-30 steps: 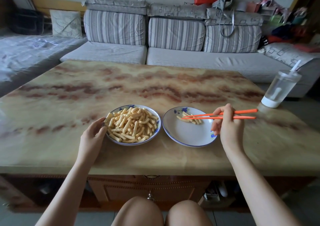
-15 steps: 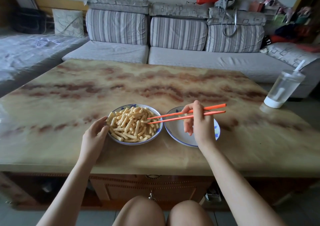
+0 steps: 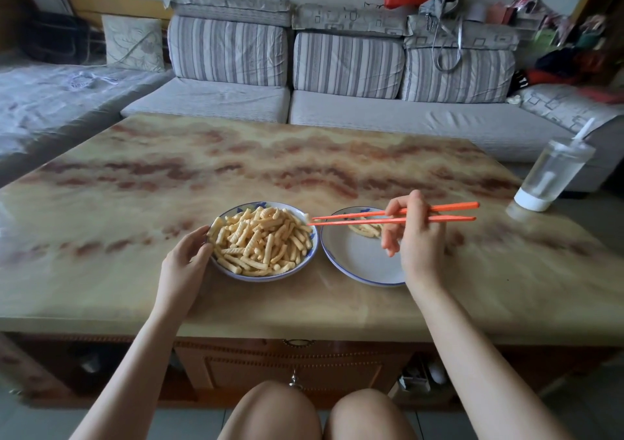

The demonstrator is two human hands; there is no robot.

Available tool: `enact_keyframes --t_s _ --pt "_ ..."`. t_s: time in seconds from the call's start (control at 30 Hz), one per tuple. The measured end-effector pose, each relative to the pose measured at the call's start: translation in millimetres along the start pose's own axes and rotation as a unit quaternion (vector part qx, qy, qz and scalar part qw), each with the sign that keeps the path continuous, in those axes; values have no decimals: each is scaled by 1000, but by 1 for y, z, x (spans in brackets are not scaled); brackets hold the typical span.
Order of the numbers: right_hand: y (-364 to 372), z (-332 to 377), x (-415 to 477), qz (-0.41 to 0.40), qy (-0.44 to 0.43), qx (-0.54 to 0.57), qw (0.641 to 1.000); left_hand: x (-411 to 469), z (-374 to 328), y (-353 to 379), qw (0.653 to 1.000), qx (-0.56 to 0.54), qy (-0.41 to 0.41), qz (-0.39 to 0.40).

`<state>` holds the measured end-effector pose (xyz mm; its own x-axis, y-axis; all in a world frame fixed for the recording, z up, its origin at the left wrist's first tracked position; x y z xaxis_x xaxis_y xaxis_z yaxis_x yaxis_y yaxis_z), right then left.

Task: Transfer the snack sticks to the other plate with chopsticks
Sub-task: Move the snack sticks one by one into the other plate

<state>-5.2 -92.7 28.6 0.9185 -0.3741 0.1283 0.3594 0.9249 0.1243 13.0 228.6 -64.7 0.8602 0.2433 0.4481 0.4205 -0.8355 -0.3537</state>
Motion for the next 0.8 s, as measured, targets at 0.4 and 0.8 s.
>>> enact_keyframes --t_s 0.4,0.8 --pt "-56 -7 18 -119 16 -64 991 2 6 0 1000 -7 11 7" --pt "-25 3 6 -19 10 -27 999 2 8 0 1000 2 13 3"
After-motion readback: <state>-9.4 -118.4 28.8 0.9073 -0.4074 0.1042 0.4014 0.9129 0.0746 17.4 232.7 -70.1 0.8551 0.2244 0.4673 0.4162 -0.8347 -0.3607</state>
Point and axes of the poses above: each hand's wrist, its own x-axis towards the middle knuckle, its own y-axis out of the palm, z = x × y, the point moved 4 cm from there along x, towards the middle knuckle, and after that the axes turned 13 degrees about y, right-handed, at the moved point
